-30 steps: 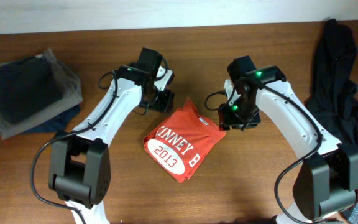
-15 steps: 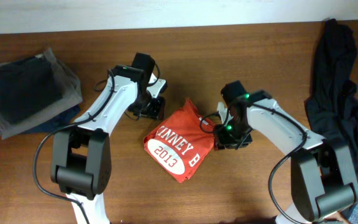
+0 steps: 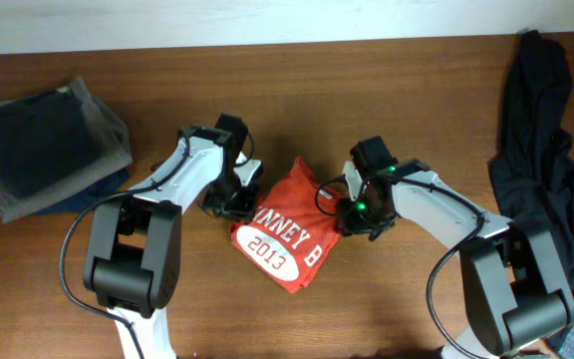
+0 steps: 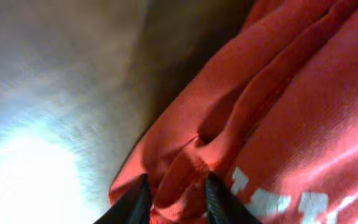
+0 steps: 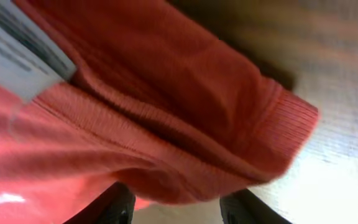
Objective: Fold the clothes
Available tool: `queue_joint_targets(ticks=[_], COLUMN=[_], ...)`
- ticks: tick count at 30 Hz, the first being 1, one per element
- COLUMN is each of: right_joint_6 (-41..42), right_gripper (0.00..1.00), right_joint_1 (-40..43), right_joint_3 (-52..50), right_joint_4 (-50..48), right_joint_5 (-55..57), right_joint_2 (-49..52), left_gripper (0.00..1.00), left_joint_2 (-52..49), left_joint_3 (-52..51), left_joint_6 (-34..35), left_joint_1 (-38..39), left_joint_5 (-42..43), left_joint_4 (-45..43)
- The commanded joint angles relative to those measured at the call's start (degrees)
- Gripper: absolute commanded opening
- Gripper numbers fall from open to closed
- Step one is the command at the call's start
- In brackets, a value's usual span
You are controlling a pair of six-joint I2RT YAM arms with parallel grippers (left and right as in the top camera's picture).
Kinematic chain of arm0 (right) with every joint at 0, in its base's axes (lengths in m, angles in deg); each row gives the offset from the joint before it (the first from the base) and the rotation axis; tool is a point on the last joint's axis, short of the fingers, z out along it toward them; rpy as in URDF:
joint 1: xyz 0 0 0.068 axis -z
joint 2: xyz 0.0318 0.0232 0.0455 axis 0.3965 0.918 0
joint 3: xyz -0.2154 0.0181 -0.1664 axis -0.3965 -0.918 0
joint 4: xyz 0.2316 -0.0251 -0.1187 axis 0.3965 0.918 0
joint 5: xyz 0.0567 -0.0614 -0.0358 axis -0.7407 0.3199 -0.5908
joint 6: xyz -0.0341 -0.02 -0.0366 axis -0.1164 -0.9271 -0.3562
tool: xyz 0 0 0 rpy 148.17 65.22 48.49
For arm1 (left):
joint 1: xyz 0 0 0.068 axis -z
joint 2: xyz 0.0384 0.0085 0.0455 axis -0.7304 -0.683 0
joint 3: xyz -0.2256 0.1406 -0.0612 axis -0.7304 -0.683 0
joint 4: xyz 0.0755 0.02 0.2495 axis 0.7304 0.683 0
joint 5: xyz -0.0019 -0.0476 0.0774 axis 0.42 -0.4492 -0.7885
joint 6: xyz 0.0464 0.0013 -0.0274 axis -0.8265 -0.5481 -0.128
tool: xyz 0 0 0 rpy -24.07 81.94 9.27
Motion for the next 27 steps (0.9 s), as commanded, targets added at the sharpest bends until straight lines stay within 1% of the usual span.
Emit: queue_joint_targets(ticks=[1,3,4,7,12,14,17,18,19,20,22,24,25,27], right_joint_6=[0.5,0.4,0.4,-0.7,-1.7,-2.4,-2.8,-2.8,-2.8,-2.8,-2.8,-2.8,-2.8,-2.8], right_gripper=[0.49,0.50,0.49,0.50,0.49,0.49,0.50,0.50,0.50,0.50,0.50,0.50,0.50,0.50], right_joint_1=[-1.1,-1.1,-0.9,0.0,0.2,0.2,0.2,0.2,0.2,0.2,0.2,0.2,0.2,0.2], right_joint_3=[-0.2,-0.2,-0.1,0.9,1.6,1.6,1.6,1.6,1.6,1.6,1.6,1.6,1.6,1.6], right_joint_4=[-3.7,-6.3,-8.8,-10.4,-8.0,-7.0,-6.1,-6.0,-5.8,-5.8,-5.6,-5.4,-5.3,-5.2], right_joint_5=[0.3,0.3,0.3,0.3,0.4,0.5,0.5,0.5,0.5,0.5,0.5,0.5,0.5,0.6], right_joint_2=[1.2,1.3,1.3,1.2,1.2,1.2,1.2,1.2,1.2,1.2,1.2,1.2,1.3,1.3], left_gripper=[0.26,0.19,0.18,0.13,0.14,0.15,0.22,0.32,0.48,0.61,0.68,0.72,0.72,0.73], left_joint_2=[-0.7,-0.7,-0.7,-0.5,1.7,2.9,4.2,4.4,4.5,4.5,4.5,4.5,4.5,4.5], left_joint_3=[-2.5,-3.3,-3.8,-3.9,-3.6,-2.7,-1.0,-0.4,0.1,0.7,1.7,2.9,3.6,5.0], left_joint_6=[2.8,2.8,3.8,4.0,4.0,4.6,4.7,4.7,4.7,4.6,4.6,4.6,4.1,1.1], left_joint_1=[0.0,0.0,0.0,0.1,-1.1,-2.2,-4.0,-4.6,-5.1,-5.6,-6.6,-7.3,-7.5,-7.5], left_joint_5=[5.2,7.1,7.6,7.6,6.9,5.3,2.3,1.7,1.3,1.3,1.3,1.5,1.8,4.2], left_joint_4=[1.2,2.2,3.5,5.0,1.7,1.0,0.8,0.8,0.8,0.8,0.7,0.4,0.4,0.1])
